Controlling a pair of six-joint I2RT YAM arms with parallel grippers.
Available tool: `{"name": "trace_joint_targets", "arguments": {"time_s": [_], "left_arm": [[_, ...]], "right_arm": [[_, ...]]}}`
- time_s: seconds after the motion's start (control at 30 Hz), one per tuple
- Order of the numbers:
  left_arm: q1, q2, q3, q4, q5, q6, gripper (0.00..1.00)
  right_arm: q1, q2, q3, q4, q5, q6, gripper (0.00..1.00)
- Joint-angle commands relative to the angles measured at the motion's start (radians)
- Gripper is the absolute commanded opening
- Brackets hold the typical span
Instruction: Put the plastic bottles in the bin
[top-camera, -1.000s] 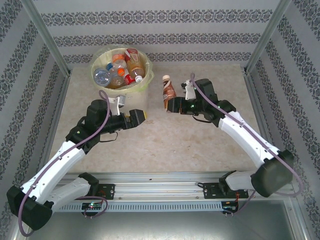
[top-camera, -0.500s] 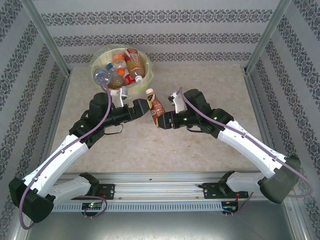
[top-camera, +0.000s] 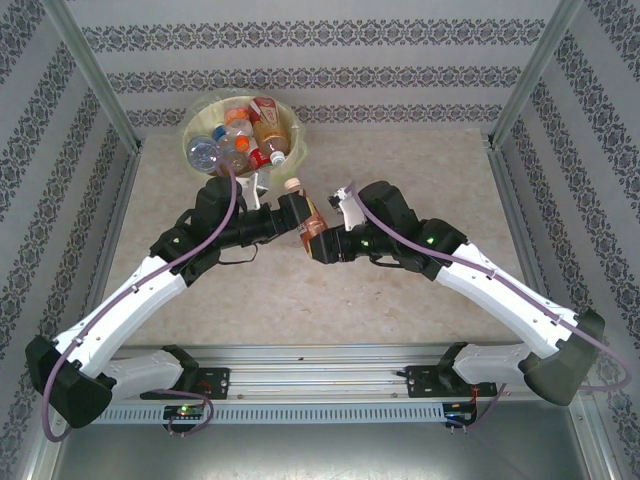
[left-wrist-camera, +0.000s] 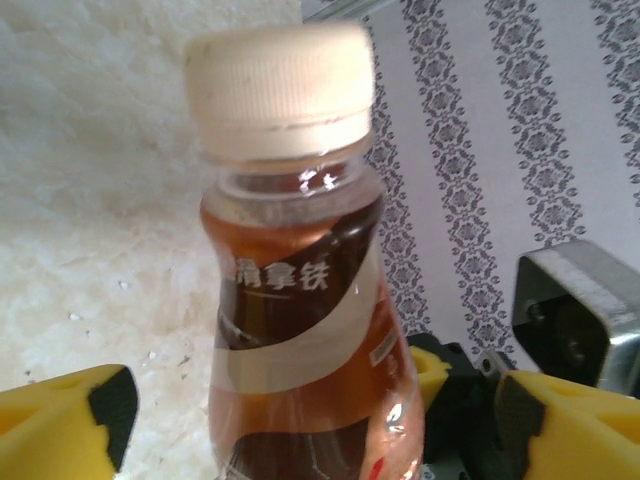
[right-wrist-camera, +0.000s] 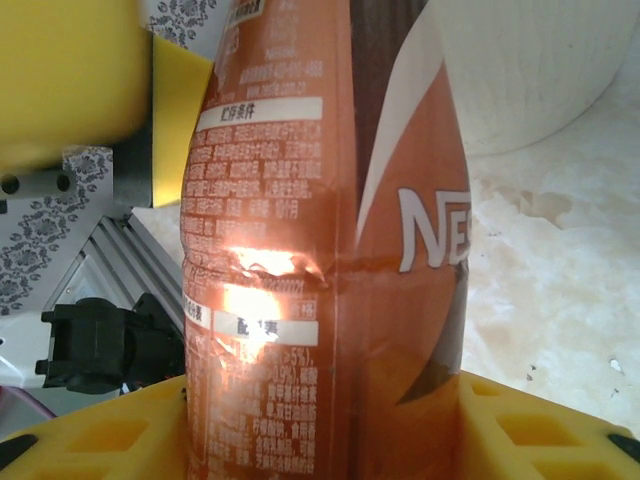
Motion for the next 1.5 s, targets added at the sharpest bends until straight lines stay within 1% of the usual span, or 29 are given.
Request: {"name": "trace_joint_targets", "arguments": {"time_s": [0.0,0.07,0.23,0.3,0.37,0.47,0.57,0.63,0.7,0.77,0.9,1.03,1.3,1.47], "left_arm": [[-0.023,0.016,0.045,-0.054,-0.014,-0.021,0.85],[-0.033,0.027,0.059,-0.064,-0.011,-0.024,0.81],[-0.039,0.043,0.08,-0.076,-0.01,-0.024,0.79],[-0.04,0.043,0.084,-0.076,-0.011,-0.026,0.74],[-0.04,0.042,0.087,-0.08,-0.015,-0.03,0.67],[-0.04,0.04,0.093,-0.082,-0.019,-0.032,0.6],[-0.04,0.039,0.108,-0.091,-0.019,-0.033,0.57],[-0.04,0.039,0.13,-0.109,-0.021,-0.027,0.55],[-0.039,0.042,0.166,-0.145,-0.03,-0.009,0.55],[-0.037,0.051,0.224,-0.207,-0.045,0.024,0.54],[-0.021,0.094,0.384,-0.346,-0.079,0.115,0.54],[0.023,0.162,0.567,-0.49,-0.118,0.215,0.54],[0.152,0.336,0.932,-0.753,-0.207,0.399,0.54],[0.264,0.446,1.104,-0.832,-0.19,0.451,0.55]], "right_arm": [[0.02,-0.015,0.041,-0.023,0.046,-0.03,0.55],[0.03,-0.011,0.049,-0.032,0.063,-0.039,0.55],[0.045,-0.008,0.055,-0.036,0.075,-0.048,0.55],[0.048,-0.007,0.057,-0.038,0.078,-0.049,0.55],[0.049,-0.006,0.057,-0.04,0.08,-0.049,0.55],[0.049,-0.004,0.06,-0.044,0.086,-0.049,0.56],[0.052,-0.003,0.066,-0.046,0.084,-0.047,0.59],[0.056,-0.006,0.072,-0.048,0.078,-0.047,0.64],[0.055,-0.014,0.078,-0.049,0.074,-0.046,0.76],[0.056,-0.032,0.079,-0.049,0.07,-0.042,0.84],[0.055,-0.078,0.075,-0.049,0.064,-0.033,0.92],[0.054,-0.127,0.072,-0.065,0.069,-0.026,0.94],[0.042,-0.197,0.051,-0.101,0.094,-0.018,0.96],[0.032,-0.212,0.036,-0.11,0.095,-0.015,0.96]]}}
